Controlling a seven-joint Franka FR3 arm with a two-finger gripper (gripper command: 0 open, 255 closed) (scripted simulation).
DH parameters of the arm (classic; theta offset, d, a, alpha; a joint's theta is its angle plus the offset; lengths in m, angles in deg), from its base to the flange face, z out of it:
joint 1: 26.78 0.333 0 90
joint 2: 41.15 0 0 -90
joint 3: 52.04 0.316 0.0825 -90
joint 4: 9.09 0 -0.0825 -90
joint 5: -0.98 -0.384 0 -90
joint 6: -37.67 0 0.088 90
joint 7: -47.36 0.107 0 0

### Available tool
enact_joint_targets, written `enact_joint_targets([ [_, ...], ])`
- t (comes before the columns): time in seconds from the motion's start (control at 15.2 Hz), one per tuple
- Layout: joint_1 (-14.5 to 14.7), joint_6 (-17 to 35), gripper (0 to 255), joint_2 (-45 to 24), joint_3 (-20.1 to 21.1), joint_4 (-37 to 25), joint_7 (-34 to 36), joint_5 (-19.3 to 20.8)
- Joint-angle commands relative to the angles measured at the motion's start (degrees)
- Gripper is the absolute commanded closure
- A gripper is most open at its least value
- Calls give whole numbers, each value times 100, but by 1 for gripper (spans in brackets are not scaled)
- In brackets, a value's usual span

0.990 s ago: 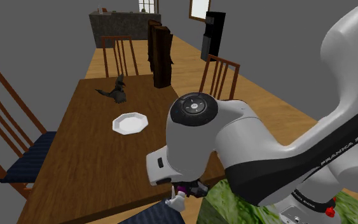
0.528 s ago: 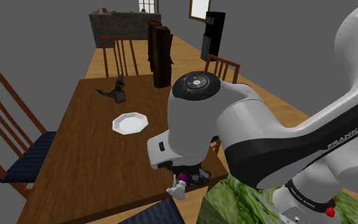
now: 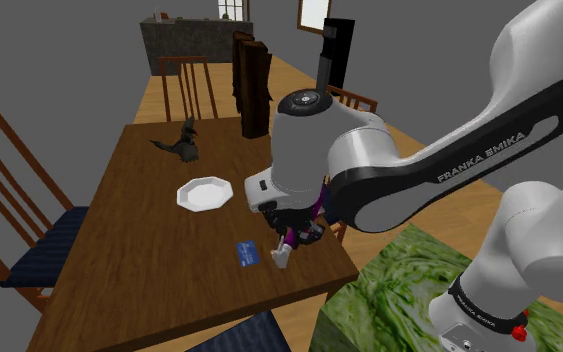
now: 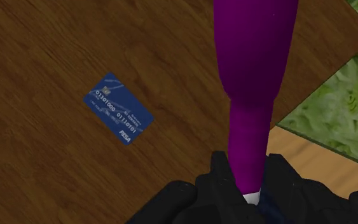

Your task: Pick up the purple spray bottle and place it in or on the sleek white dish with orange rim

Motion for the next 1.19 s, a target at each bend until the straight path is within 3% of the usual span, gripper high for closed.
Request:
enact_joint_targets([
  [0.0,-158,117,255,-89,-183,-6,-260,108],
  [0.53,-762,428,255,-567,-872,-309,-1247,467],
  [1.12,-1363,608,255,-1446,-1512,-1167,-2305,701],
])
